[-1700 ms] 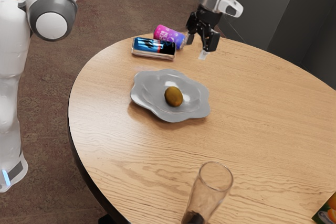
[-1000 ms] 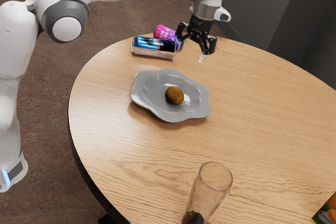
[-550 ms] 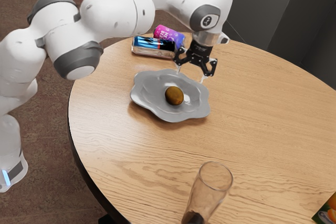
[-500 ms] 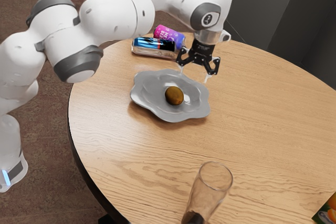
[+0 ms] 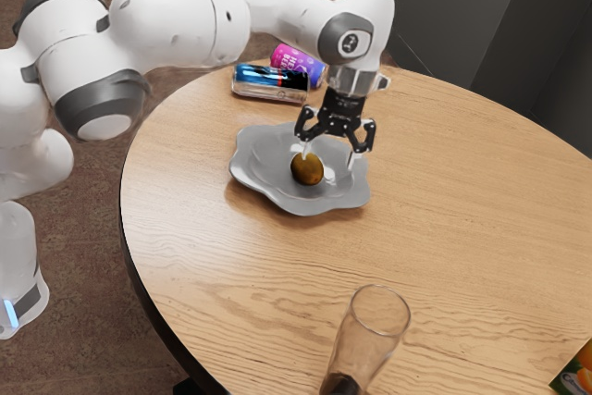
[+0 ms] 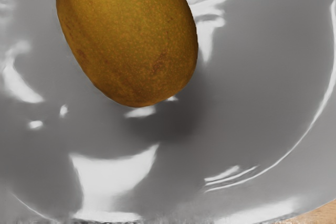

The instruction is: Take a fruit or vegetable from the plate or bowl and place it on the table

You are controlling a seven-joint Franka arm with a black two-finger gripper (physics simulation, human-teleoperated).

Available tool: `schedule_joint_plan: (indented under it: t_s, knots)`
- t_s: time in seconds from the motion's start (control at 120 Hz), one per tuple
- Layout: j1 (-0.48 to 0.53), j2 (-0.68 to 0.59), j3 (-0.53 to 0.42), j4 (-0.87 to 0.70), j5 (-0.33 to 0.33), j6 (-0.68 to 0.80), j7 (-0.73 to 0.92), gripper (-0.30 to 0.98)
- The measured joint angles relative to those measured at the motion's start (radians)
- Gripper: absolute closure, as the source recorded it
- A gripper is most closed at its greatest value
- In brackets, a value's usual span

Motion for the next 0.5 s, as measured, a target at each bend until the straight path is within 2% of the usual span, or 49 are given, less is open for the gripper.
schedule_joint_plan:
  t_s: [0.108,0.358,0.5]
  knots:
    - [-0.017,-0.04,0.0,-0.034,0.051,0.0,-0.04,0.0]
    - [-0.008,-0.135,0.001,-0.071,0.114,0.008,-0.106,0.0]
    - [0.066,-0.169,-0.009,-0.076,0.138,0.017,-0.128,0.0]
